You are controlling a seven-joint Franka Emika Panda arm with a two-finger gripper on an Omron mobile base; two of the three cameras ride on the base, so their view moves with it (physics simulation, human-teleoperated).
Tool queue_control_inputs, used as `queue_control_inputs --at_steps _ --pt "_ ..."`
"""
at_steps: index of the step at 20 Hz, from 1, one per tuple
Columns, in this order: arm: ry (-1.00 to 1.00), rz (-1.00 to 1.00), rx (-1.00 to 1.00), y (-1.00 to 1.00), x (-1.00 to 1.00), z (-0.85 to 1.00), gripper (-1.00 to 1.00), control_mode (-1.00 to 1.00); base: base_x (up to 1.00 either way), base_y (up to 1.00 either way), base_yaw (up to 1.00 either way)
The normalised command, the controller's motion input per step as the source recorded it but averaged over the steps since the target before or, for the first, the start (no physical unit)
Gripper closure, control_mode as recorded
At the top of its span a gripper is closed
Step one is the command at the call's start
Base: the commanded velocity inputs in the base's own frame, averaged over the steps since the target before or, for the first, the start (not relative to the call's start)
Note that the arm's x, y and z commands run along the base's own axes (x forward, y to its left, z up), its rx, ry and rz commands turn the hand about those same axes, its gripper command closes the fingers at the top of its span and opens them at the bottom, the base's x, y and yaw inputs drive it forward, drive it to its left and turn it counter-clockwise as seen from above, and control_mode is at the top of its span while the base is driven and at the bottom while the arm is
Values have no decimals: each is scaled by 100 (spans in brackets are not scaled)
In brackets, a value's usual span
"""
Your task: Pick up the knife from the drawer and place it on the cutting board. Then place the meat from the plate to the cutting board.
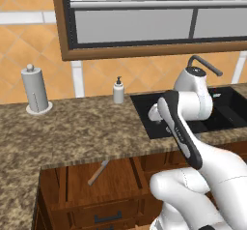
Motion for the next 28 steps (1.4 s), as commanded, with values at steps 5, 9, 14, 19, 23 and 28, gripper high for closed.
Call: queue_control_inputs --at_steps 5,9,14,19,23,28 --pt "0 0 0 52 -26 -41 -100 -100 0 0 0" --pt "0 0 0 54 -5 -19 -100 -100 0 0 0" --pt "0 0 0 10 -4 -3 -100 -100 0 0 0" --pt "0 0 0 0 0 0 -100 100 -4 -29 0" --pt "0 0 0 0 0 0 -100 100 0 -33 0" --pt "0 0 0 0 0 0 -100 100 0 -60 0"
